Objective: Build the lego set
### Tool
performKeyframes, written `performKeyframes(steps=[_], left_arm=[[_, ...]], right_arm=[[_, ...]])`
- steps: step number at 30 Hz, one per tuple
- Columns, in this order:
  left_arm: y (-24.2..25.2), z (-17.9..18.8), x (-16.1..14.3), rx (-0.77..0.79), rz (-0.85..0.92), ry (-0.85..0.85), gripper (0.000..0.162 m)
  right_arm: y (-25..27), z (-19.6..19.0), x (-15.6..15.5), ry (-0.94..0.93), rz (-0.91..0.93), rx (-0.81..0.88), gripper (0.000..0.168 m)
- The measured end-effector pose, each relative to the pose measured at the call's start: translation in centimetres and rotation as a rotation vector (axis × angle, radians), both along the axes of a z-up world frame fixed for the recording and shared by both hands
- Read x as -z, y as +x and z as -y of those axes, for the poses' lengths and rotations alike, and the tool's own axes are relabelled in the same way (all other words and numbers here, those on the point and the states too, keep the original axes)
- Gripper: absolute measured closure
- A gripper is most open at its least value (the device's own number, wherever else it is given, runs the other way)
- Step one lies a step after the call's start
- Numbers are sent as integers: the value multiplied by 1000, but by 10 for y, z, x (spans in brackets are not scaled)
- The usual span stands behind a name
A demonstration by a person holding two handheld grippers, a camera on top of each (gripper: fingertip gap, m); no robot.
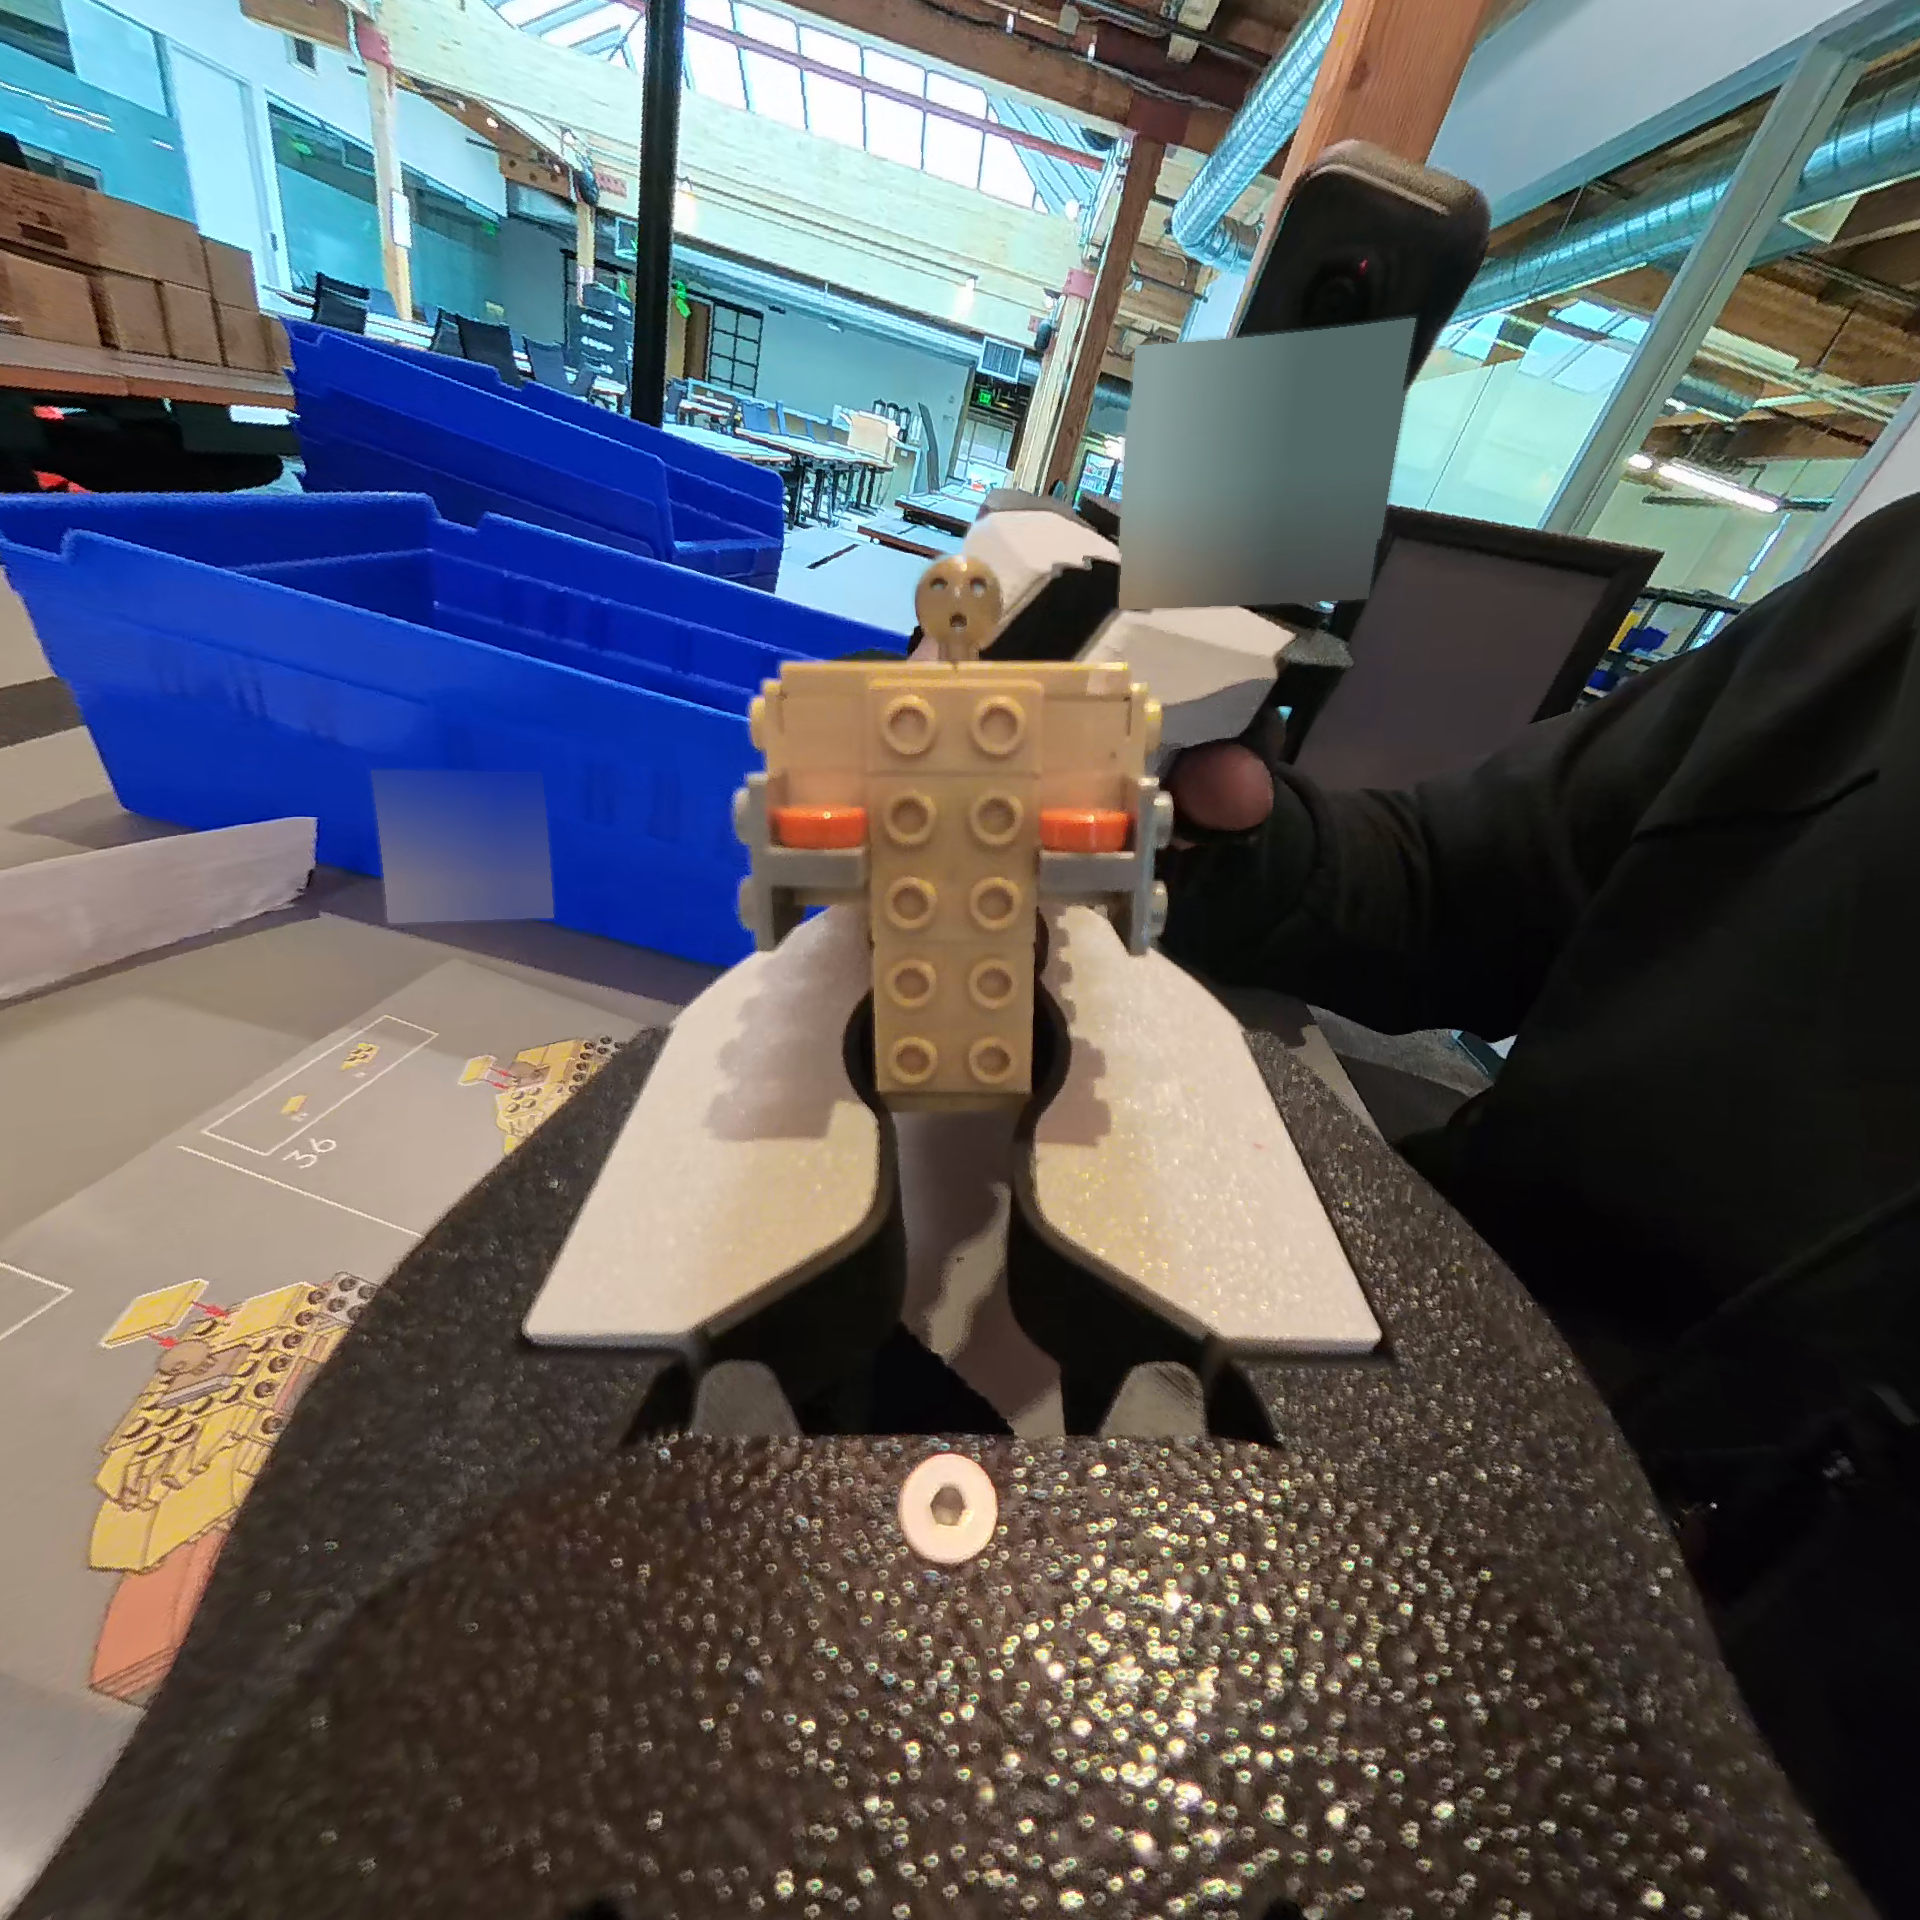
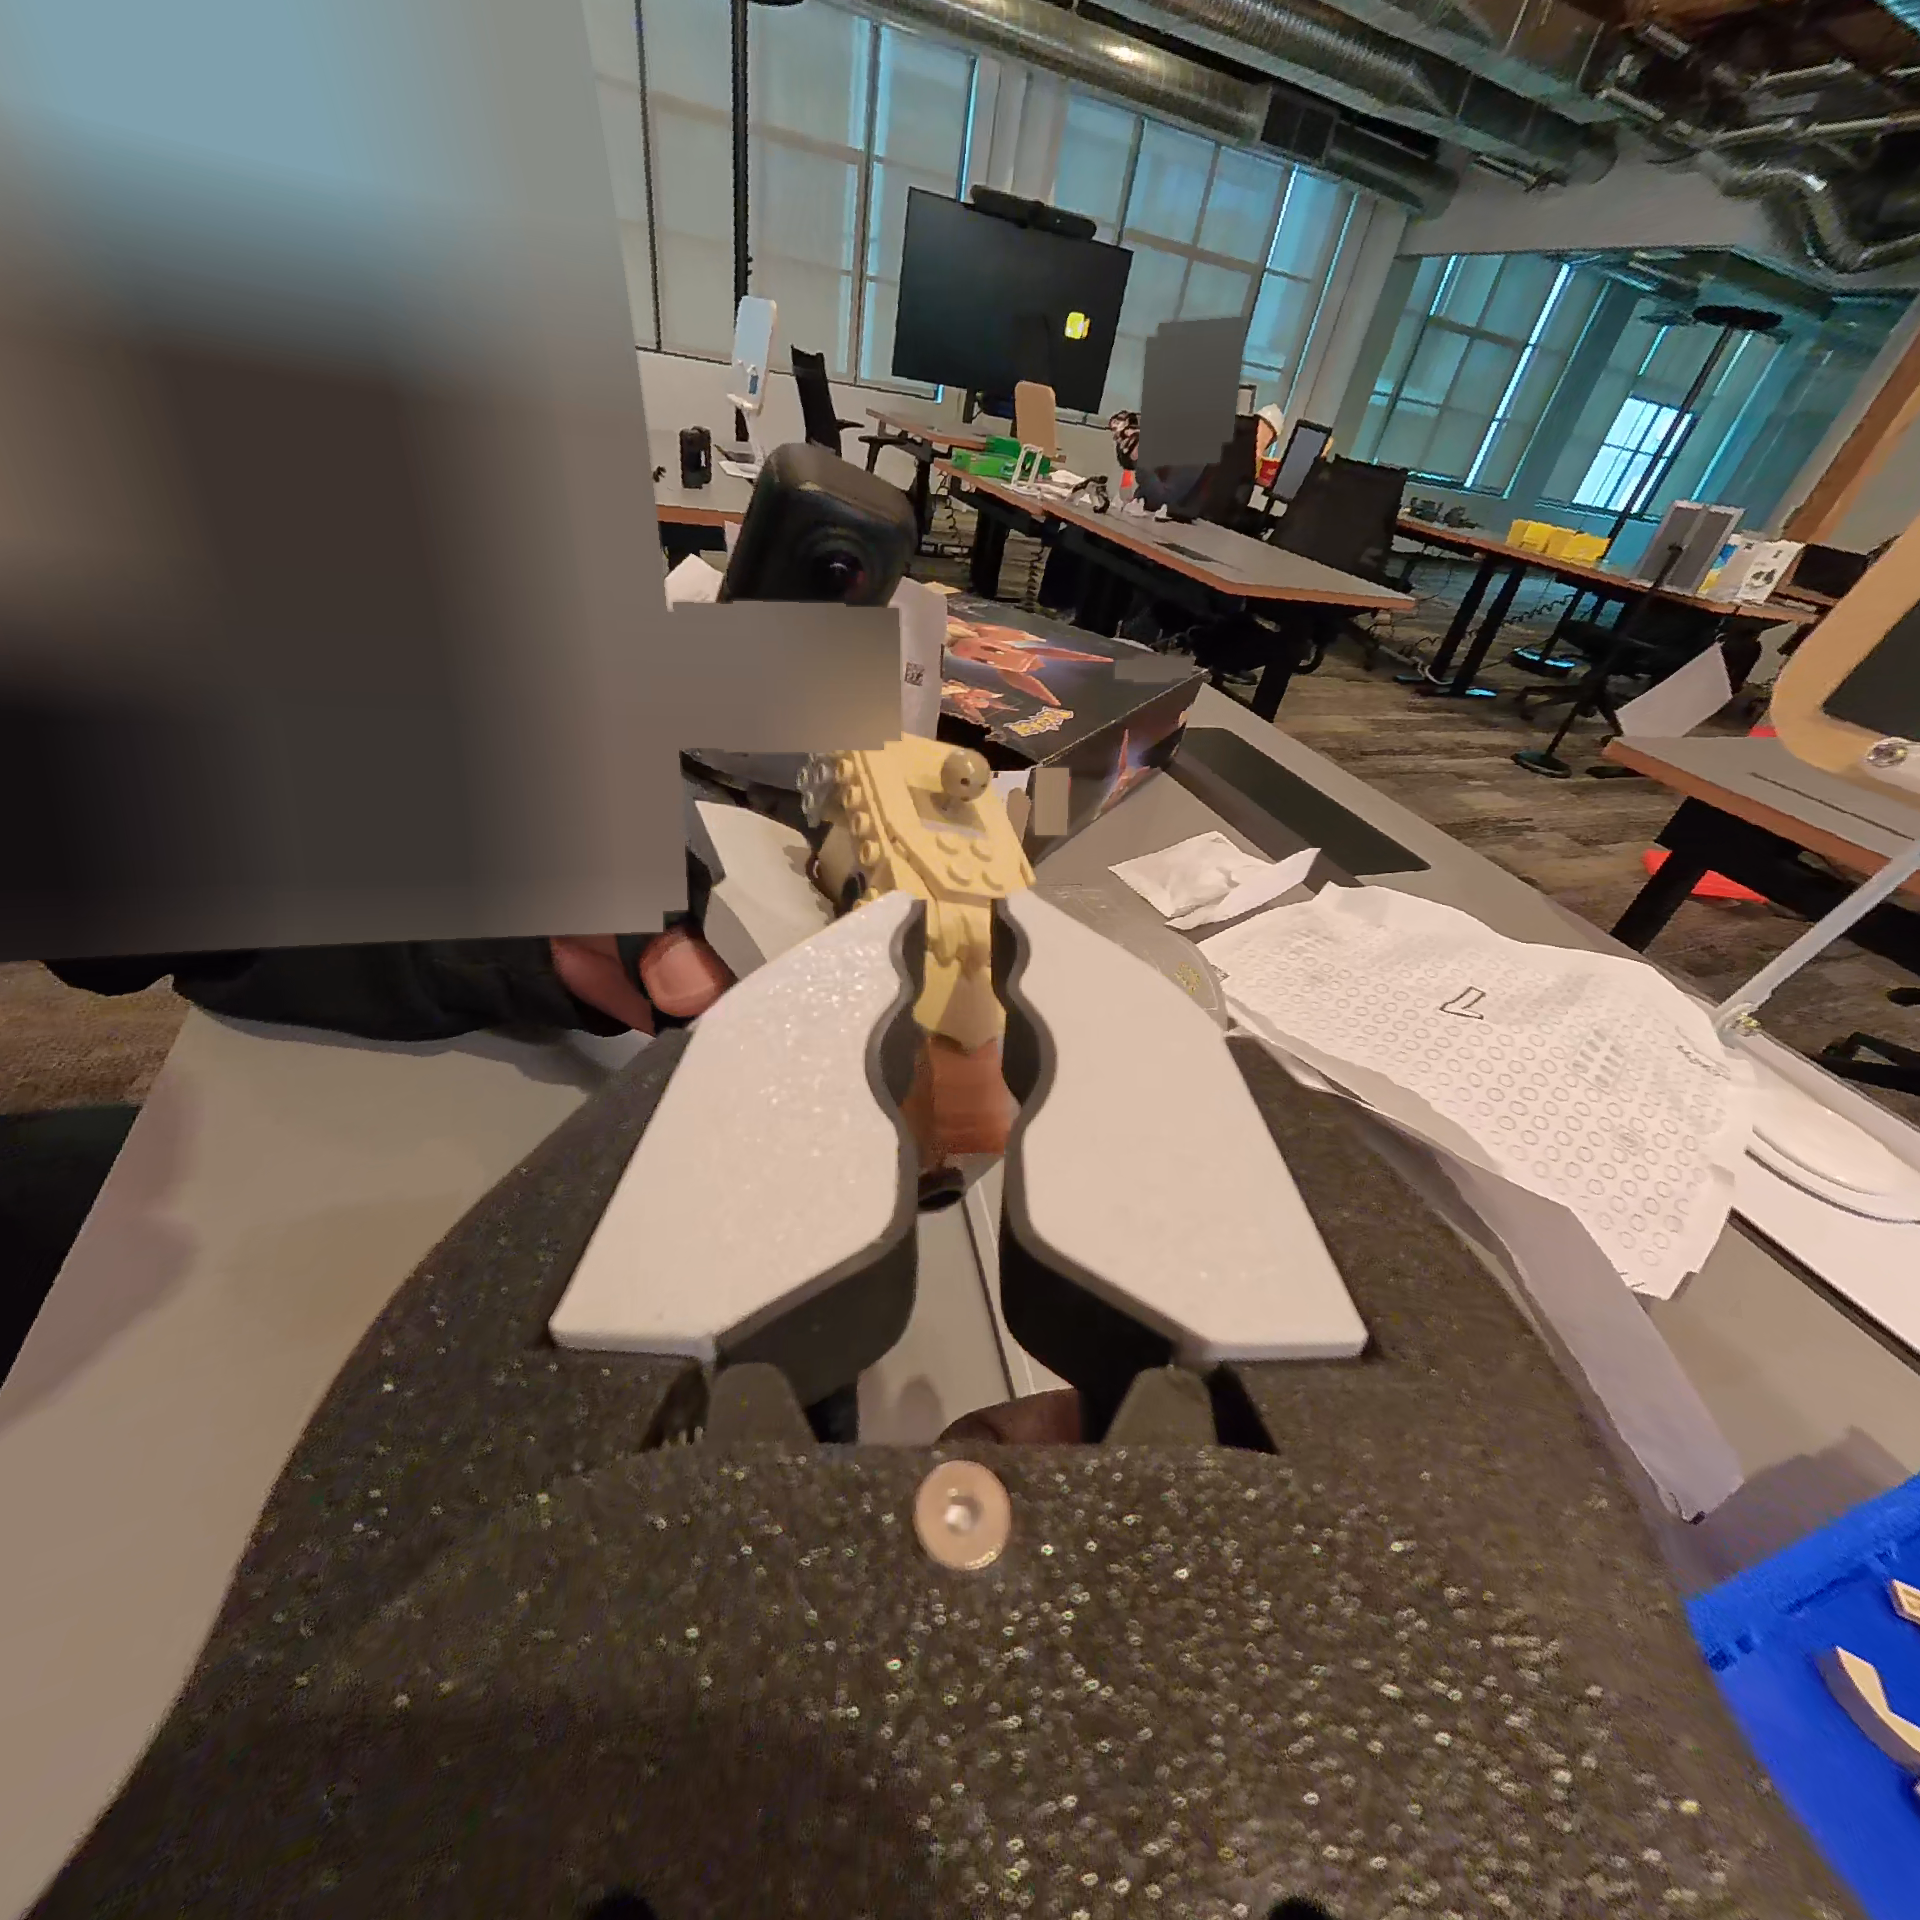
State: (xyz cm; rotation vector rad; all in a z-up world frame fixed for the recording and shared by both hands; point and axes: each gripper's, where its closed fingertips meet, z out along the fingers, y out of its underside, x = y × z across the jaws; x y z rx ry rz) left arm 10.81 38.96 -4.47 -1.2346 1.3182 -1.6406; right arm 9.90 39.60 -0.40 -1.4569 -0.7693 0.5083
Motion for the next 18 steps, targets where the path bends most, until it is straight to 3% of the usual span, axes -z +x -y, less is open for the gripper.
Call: performKeyframes(steps=[18], left_arm=[[2, 1, 13, -11, -73, 125, 144]], right_arm=[[-1, 4, 8, -19, 75, -34, 159]])
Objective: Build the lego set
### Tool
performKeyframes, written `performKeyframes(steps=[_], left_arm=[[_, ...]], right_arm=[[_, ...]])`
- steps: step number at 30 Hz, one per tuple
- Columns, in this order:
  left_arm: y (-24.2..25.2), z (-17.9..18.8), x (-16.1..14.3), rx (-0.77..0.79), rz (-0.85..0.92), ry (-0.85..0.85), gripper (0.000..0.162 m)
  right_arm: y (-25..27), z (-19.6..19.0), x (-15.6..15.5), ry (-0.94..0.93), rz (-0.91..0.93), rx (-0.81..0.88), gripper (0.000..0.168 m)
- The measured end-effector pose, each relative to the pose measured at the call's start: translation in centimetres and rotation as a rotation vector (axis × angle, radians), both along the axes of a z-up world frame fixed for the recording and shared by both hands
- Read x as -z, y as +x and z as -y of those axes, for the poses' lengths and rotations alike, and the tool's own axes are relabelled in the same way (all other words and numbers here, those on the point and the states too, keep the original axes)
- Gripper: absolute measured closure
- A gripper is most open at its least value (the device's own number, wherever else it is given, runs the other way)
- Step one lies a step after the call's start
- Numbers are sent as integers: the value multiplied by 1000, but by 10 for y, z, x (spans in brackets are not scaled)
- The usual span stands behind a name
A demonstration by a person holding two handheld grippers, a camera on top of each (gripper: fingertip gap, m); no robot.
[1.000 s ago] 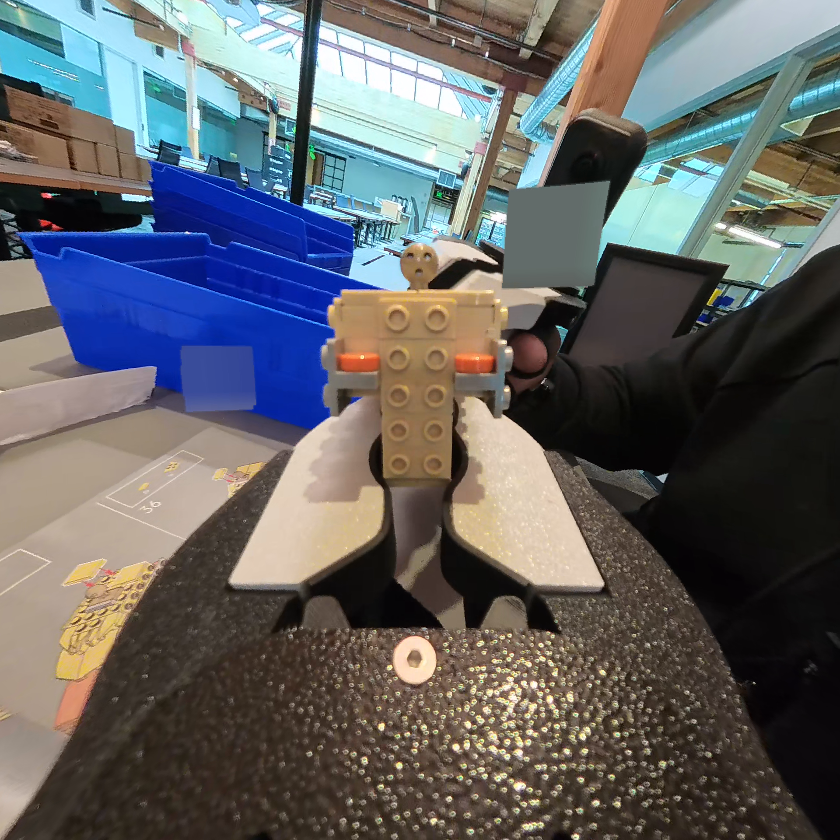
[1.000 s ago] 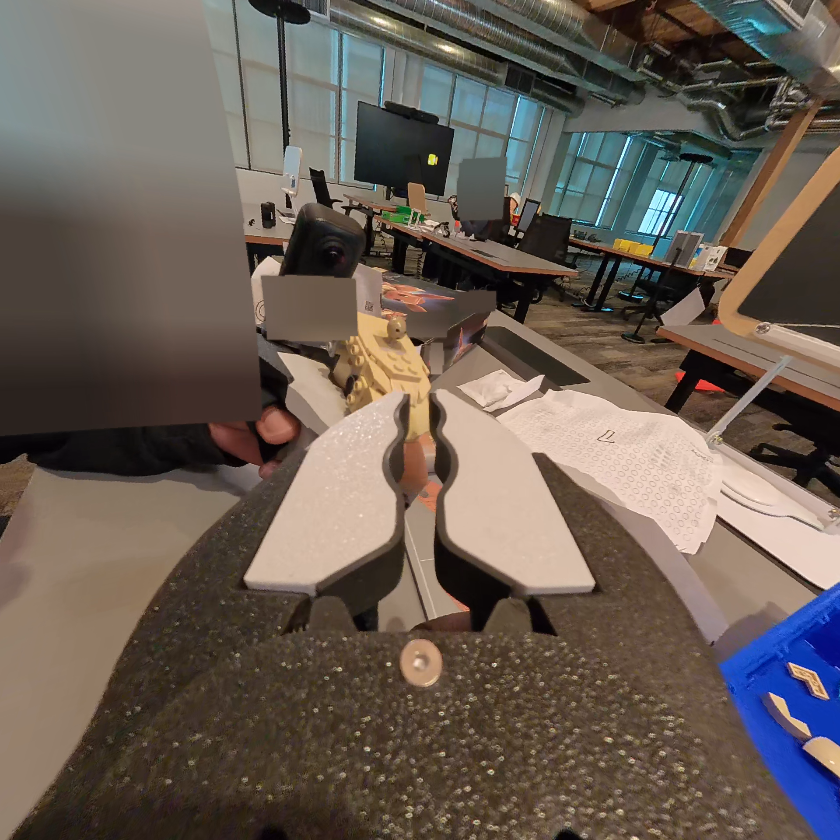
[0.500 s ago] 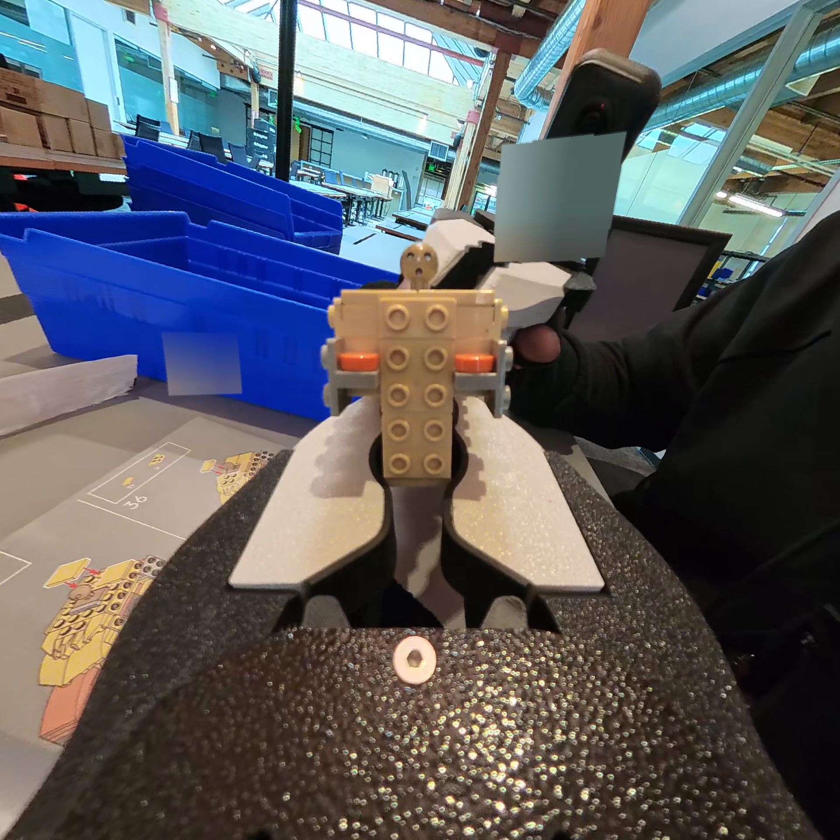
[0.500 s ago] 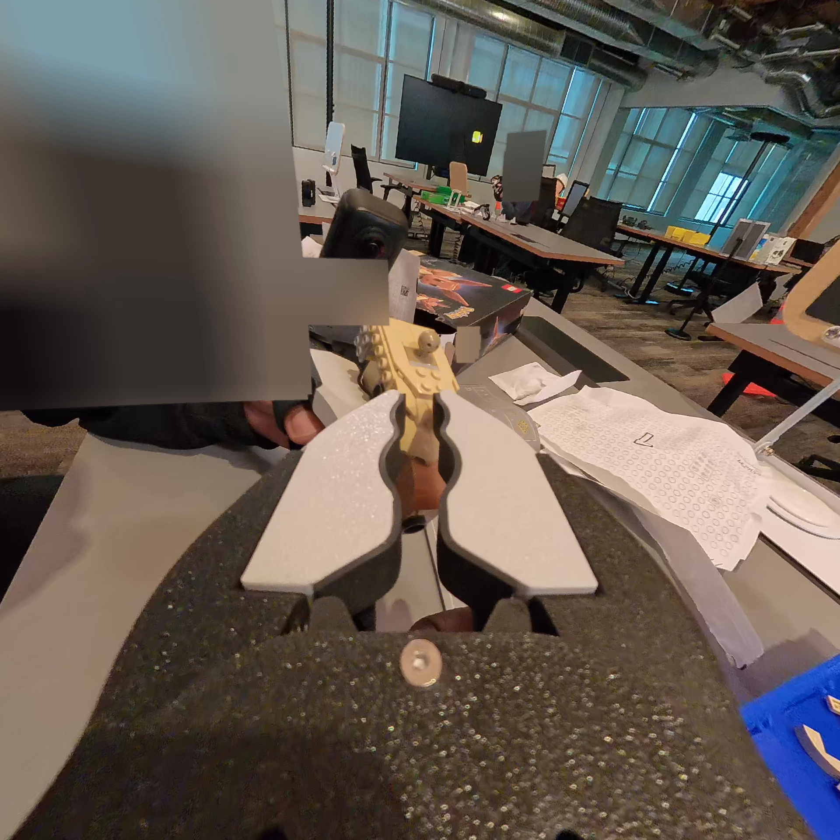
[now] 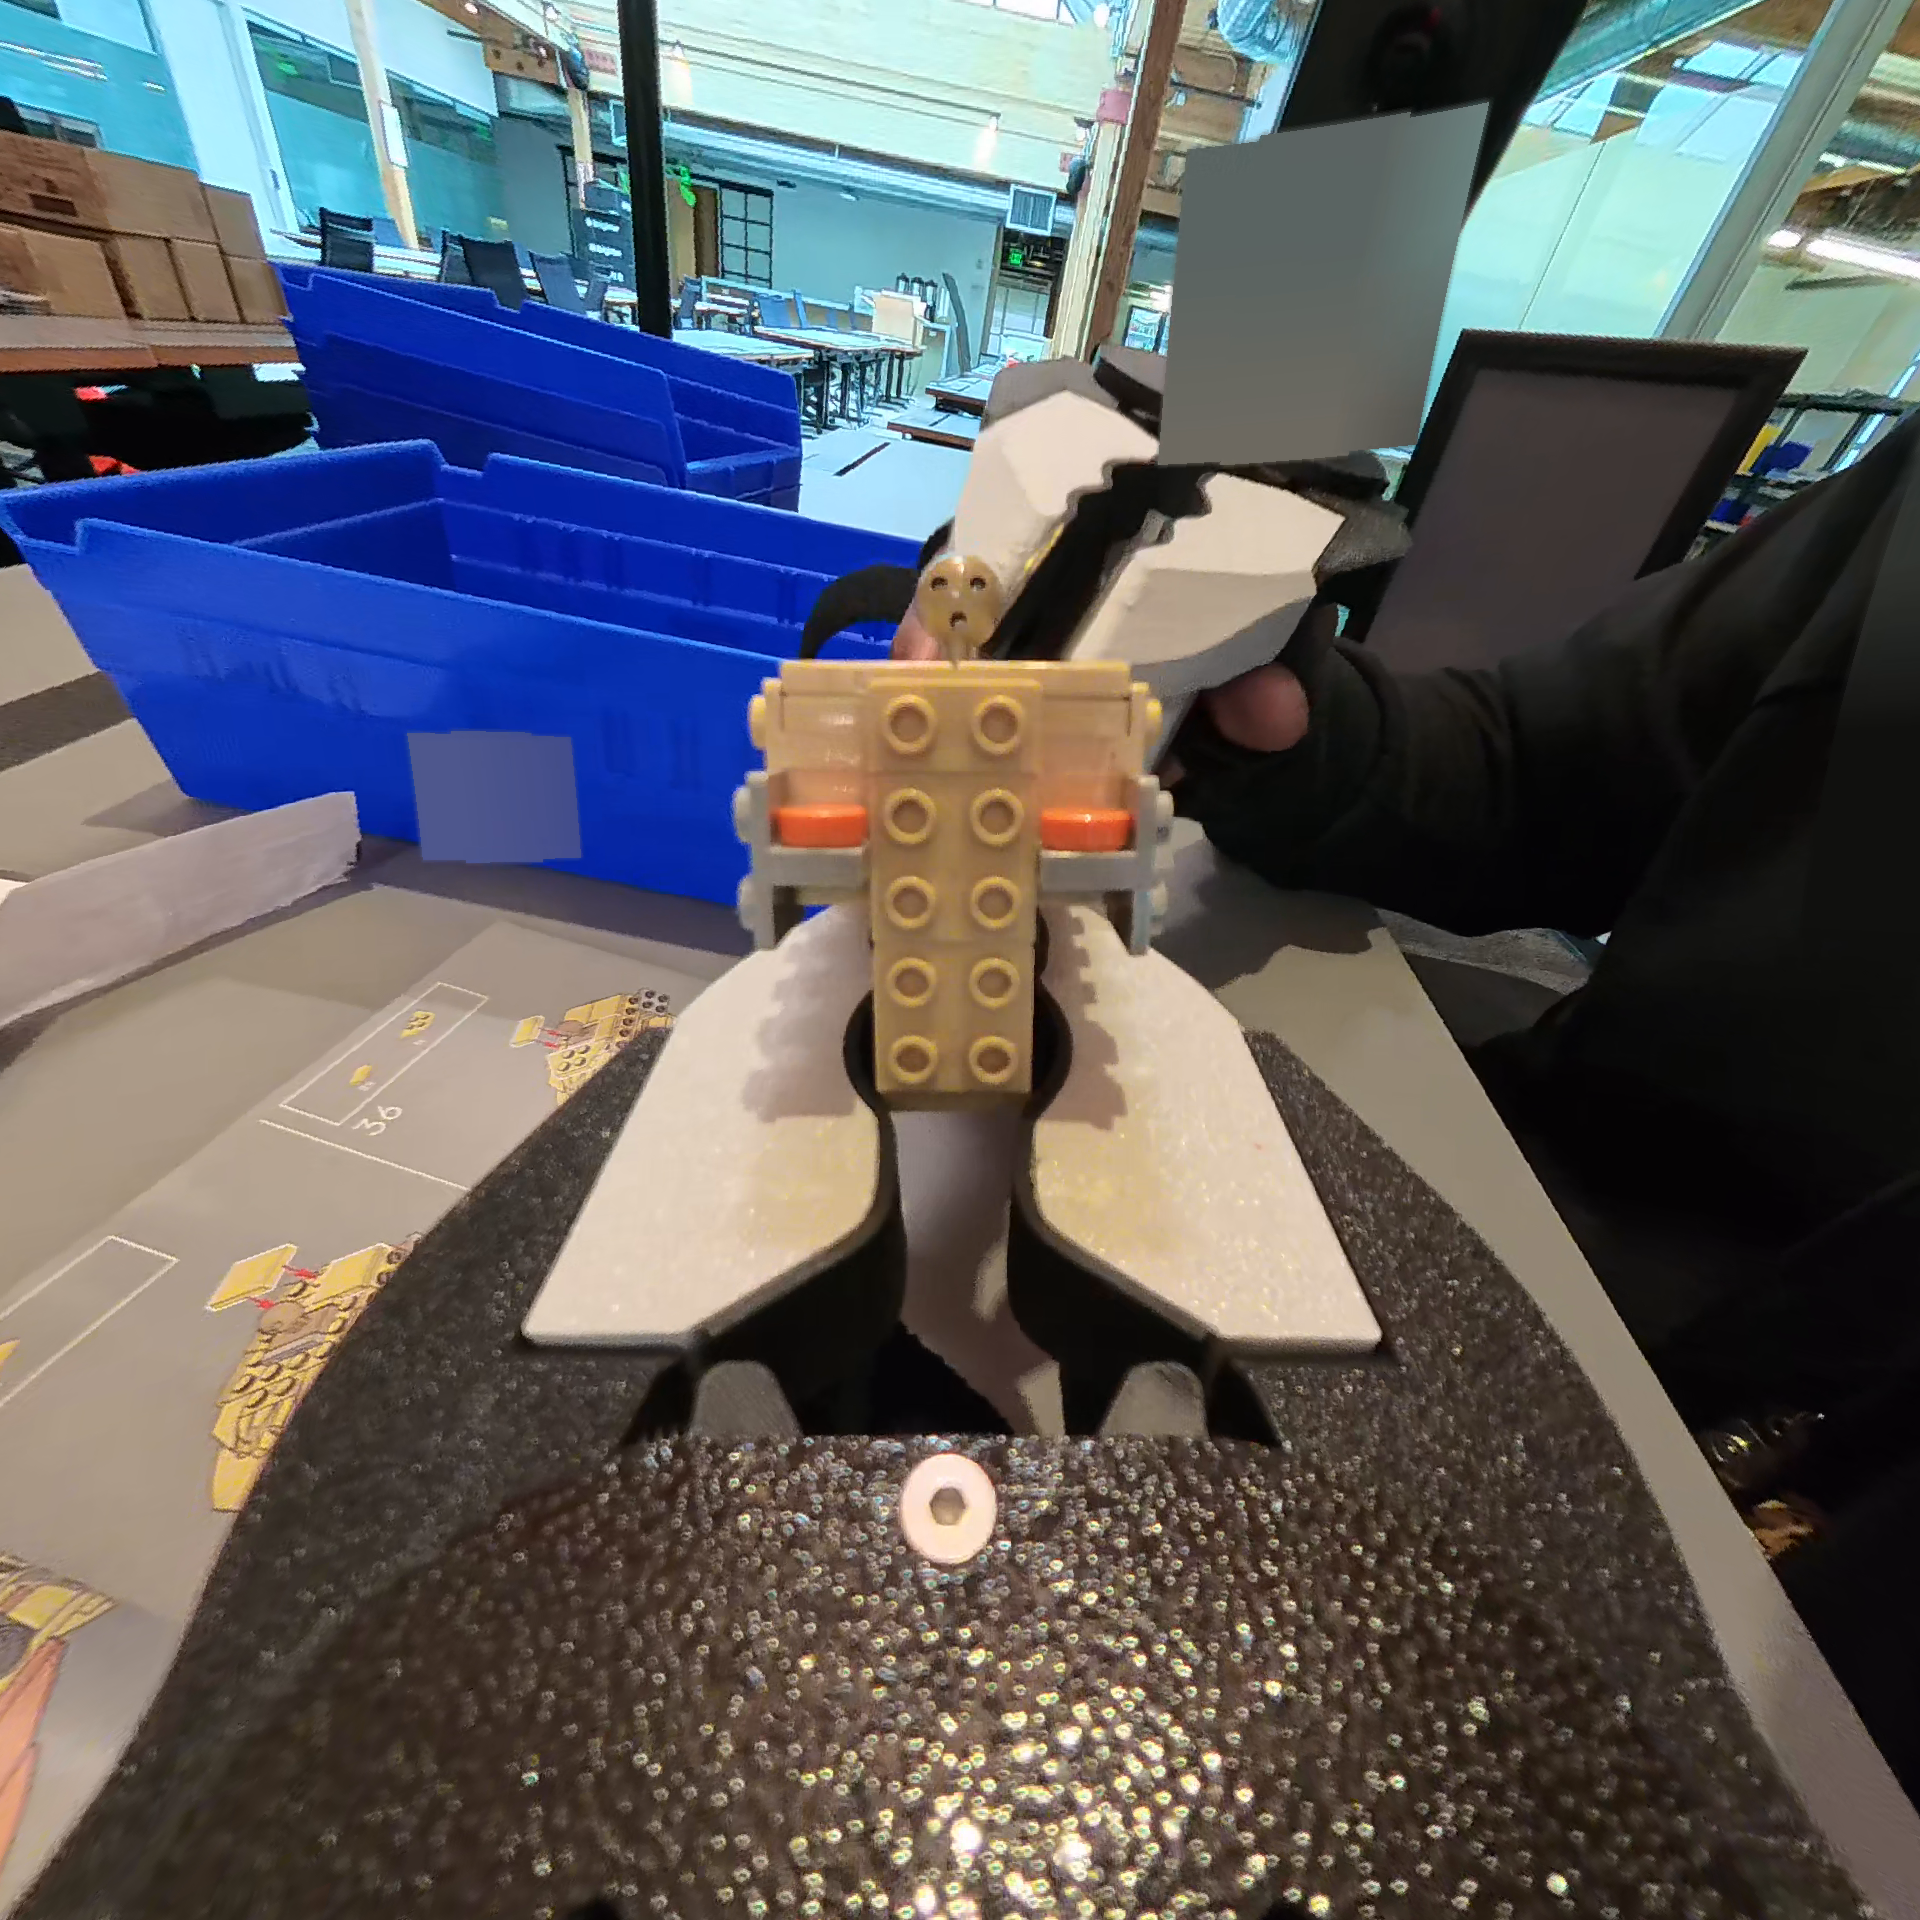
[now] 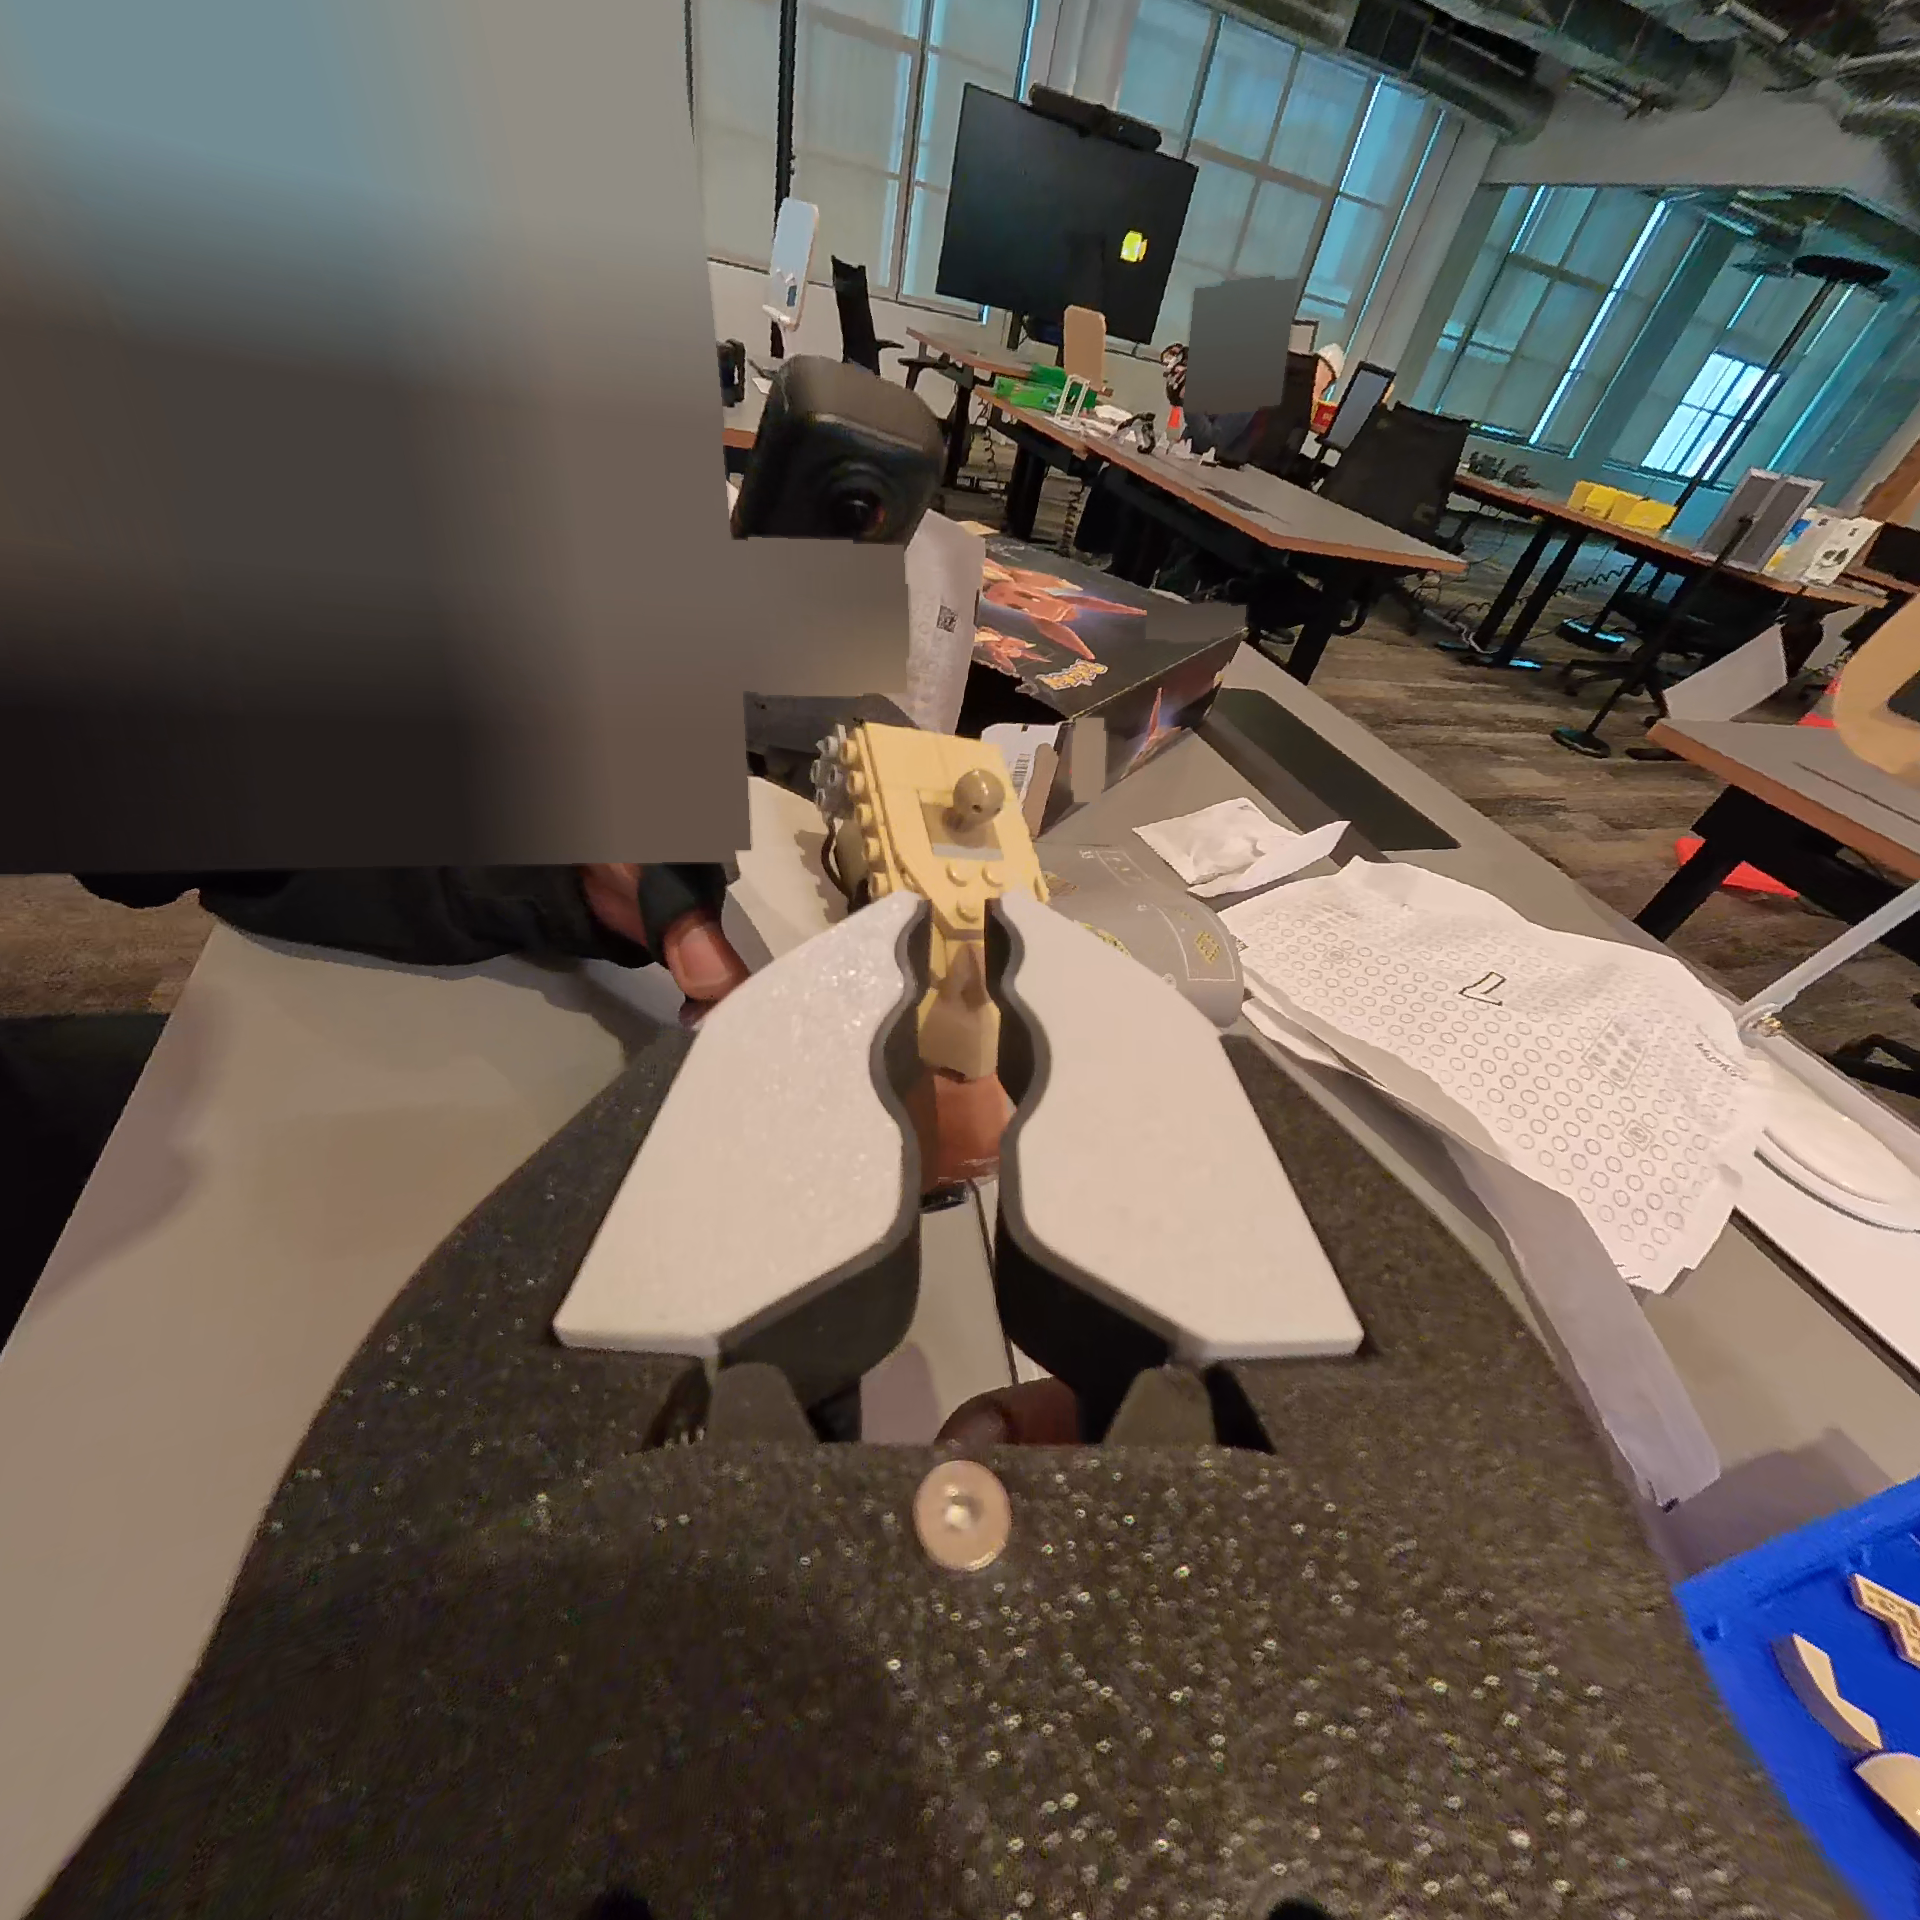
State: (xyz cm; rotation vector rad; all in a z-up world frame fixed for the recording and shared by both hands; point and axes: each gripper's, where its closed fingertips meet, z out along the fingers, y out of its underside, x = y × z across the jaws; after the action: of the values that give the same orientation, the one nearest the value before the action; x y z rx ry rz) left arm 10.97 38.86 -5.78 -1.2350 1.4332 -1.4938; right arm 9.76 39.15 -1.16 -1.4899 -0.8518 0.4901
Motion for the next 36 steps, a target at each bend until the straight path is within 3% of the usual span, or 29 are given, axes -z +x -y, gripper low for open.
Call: performKeyframes(steps=[8, 13, 31, 34, 36], left_arm=[[-1, 0, 0, -1, -1, 10, 144], [0, 0, 1, -3, -7, 21, 144], [-2, -6, 1, -23, -4, 21, 144], [-2, -8, -1, -30, 5, 8, 144], [-3, -11, -3, -42, 15, -2, 144]], right_arm=[[0, 0, 2, -5, 16, -5, 159], [-2, 2, 3, 3, 29, -10, 168], [2, 15, -5, 45, 45, -70, 168], [8, 19, 2, 20, 105, -89, 168], [24, 13, 26, -85, 243, -42, 168]])
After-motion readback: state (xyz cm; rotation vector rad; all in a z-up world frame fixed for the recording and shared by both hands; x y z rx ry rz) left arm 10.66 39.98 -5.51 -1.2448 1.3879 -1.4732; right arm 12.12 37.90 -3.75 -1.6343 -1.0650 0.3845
